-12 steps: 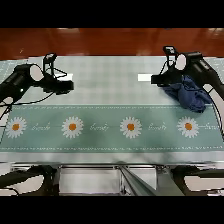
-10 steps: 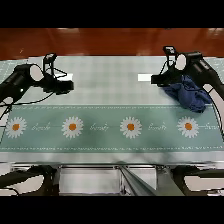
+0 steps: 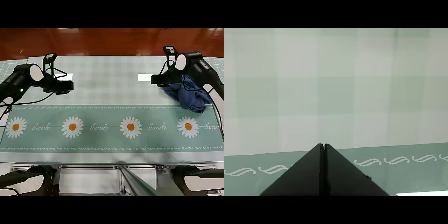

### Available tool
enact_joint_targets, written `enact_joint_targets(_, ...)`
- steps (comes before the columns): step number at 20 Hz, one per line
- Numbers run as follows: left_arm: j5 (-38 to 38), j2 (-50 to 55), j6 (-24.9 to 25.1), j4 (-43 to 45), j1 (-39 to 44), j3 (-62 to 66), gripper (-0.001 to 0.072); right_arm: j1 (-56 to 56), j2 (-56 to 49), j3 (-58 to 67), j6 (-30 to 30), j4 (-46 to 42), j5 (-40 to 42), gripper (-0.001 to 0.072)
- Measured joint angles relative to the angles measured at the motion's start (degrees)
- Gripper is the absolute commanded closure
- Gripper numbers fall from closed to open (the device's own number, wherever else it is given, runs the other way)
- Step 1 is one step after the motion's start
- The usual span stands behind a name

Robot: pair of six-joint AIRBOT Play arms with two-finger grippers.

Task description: Fold the shirts.

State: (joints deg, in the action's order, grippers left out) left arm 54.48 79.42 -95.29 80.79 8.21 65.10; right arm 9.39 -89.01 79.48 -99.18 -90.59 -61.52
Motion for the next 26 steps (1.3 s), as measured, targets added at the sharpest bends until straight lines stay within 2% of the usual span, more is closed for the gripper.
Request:
enact_joint_targets(10,0.00,0.00,0.00,0.02,0.00,0.00,0.0683,0.00,0.00,0.00,0.00,0.00,0.61,0.0665)
enact_joint_targets(11,0.04,0.00,0.00,0.00,0.00,0.00,0.0656,0.02,0.00,0.00,0.00,0.00,1.44,0.0491)
enact_joint_targets(12,0.48,0.00,0.00,0.00,-0.02,0.13,0.0499,0.00,0.07,0.17,0.00,-0.13,2.34,0.0297)
enact_joint_targets(13,1.09,0.00,0.00,0.02,-0.17,0.35,0.0276,-0.02,0.28,0.76,0.09,-1.03,3.50,0.0295)
enact_joint_targets(14,1.81,-0.02,0.04,0.09,-0.39,0.74,0.0200,-0.15,0.55,1.79,0.35,-2.75,4.42,0.0295)
enact_joint_targets(19,10.60,-3.52,3.48,1.27,-2.86,1.49,0.0201,-5.73,2.95,7.78,1.75,-14.84,3.04,0.0296)
enact_joint_targets(22,10.91,-12.09,4.02,0.74,-3.34,-4.96,0.0201,-13.62,3.72,6.01,3.91,-13.09,0.50,0.0296)
enact_joint_targets(26,5.42,-24.85,3.37,-5.05,-3.45,-18.56,0.0201,-23.06,3.41,0.04,6.19,-6.21,3.21,0.0296)
